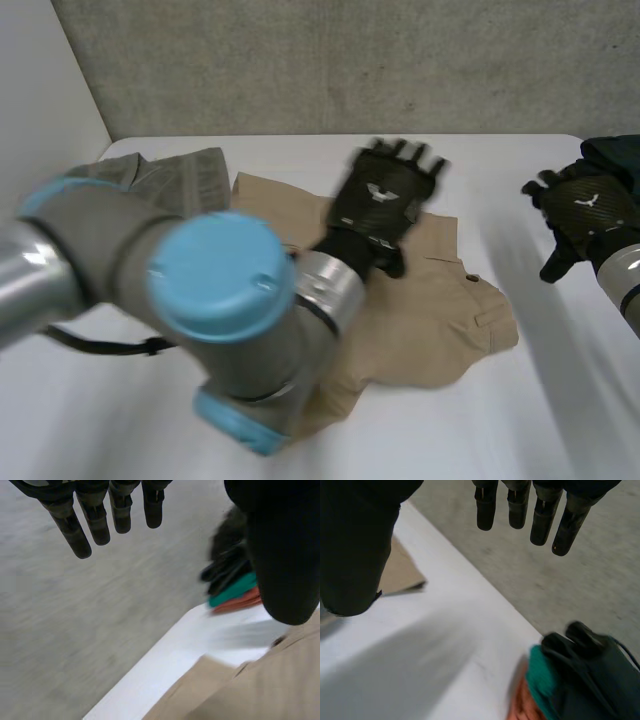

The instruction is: Fold the laundry.

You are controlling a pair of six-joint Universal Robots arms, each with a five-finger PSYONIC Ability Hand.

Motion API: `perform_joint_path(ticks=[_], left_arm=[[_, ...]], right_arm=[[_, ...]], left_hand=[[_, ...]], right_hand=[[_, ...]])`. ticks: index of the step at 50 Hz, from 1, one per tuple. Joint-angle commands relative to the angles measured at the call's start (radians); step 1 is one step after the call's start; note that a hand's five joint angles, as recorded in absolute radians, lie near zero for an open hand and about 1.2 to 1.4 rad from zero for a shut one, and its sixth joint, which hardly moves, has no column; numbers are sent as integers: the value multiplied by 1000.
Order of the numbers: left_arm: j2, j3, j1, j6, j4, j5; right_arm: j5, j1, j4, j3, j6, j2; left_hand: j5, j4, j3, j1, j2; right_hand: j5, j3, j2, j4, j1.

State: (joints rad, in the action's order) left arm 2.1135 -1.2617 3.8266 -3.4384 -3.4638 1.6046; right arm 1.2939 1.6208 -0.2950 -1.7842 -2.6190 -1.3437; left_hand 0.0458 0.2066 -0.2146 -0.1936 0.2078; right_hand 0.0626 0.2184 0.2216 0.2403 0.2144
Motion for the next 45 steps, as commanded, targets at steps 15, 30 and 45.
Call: perform_joint_path(ticks=[15,30,45], left_arm=[[-254,-487,71,309,442,175],[-167,-502,64,327,318,130],[-130,-501,54,246,299,155]], right_arm=[[-234,22,363,-37,386,27],[-222,63,123,-44,290,129],[-219,59,120,-46,275,130]], left_hand=[[287,301,-293,-314,299],[257,271,-263,-284,270],[481,494,-486,-507,493]], right_hand=[[47,66,62,44,70],[1159,1178,1175,1156,1182],[1159,1178,1175,1156,1182]])
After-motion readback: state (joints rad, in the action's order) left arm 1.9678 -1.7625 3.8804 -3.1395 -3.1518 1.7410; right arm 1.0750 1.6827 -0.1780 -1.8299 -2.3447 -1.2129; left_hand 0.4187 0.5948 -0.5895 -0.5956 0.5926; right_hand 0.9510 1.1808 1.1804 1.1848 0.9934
